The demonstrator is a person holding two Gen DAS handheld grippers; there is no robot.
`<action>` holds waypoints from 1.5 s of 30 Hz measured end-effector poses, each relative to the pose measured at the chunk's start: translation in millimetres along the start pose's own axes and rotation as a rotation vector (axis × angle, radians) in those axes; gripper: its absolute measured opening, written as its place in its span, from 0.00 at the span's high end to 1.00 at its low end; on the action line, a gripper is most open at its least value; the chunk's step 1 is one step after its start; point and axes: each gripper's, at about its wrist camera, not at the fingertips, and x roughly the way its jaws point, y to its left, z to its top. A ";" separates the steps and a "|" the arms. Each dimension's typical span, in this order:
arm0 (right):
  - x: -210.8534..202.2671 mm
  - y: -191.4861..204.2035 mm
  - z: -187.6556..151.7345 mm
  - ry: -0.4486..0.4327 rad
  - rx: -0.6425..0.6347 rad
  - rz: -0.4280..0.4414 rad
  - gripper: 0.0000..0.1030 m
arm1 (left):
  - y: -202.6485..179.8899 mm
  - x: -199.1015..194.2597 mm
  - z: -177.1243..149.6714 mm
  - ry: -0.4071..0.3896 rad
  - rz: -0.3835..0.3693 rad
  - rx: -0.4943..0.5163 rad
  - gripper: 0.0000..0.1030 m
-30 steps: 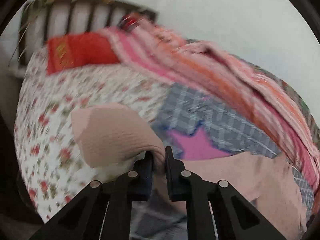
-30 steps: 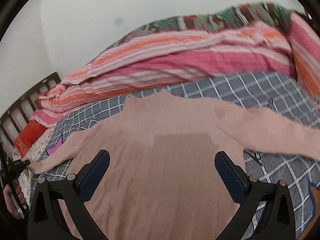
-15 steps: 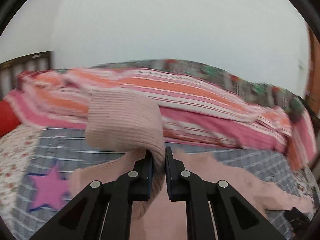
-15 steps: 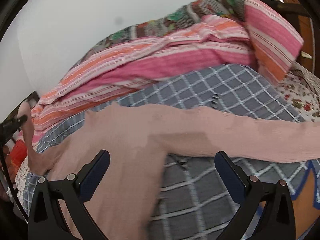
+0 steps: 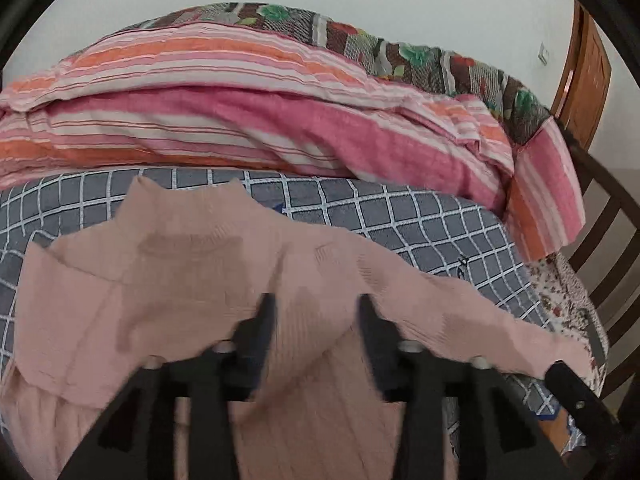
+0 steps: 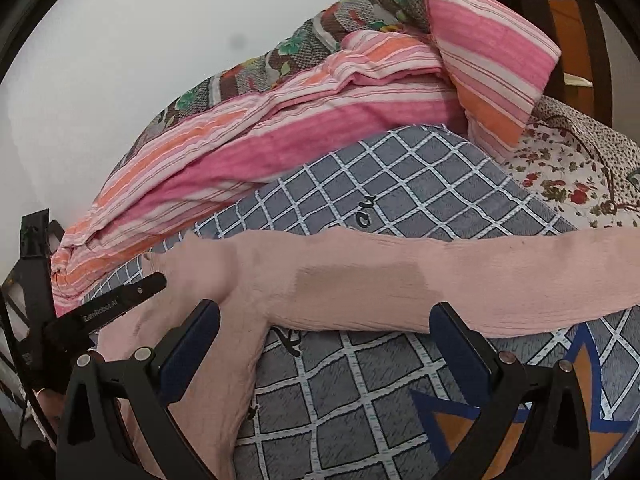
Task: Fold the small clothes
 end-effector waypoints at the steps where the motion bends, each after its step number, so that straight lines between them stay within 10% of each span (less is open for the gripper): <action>1: 0.7 3.8 -0.6 -0.002 -0.010 0.002 0.00 | 2.4 -8.1 -1.2 -0.015 0.000 0.000 0.34; 13: 19.9 50.7 -14.1 0.031 -0.115 0.019 0.01 | 80.4 -52.8 -12.8 -0.029 0.207 -0.064 0.29; 45: 46.0 127.7 -23.1 0.095 -0.303 0.012 0.30 | 215.3 -39.9 -35.2 0.001 0.282 -0.411 0.29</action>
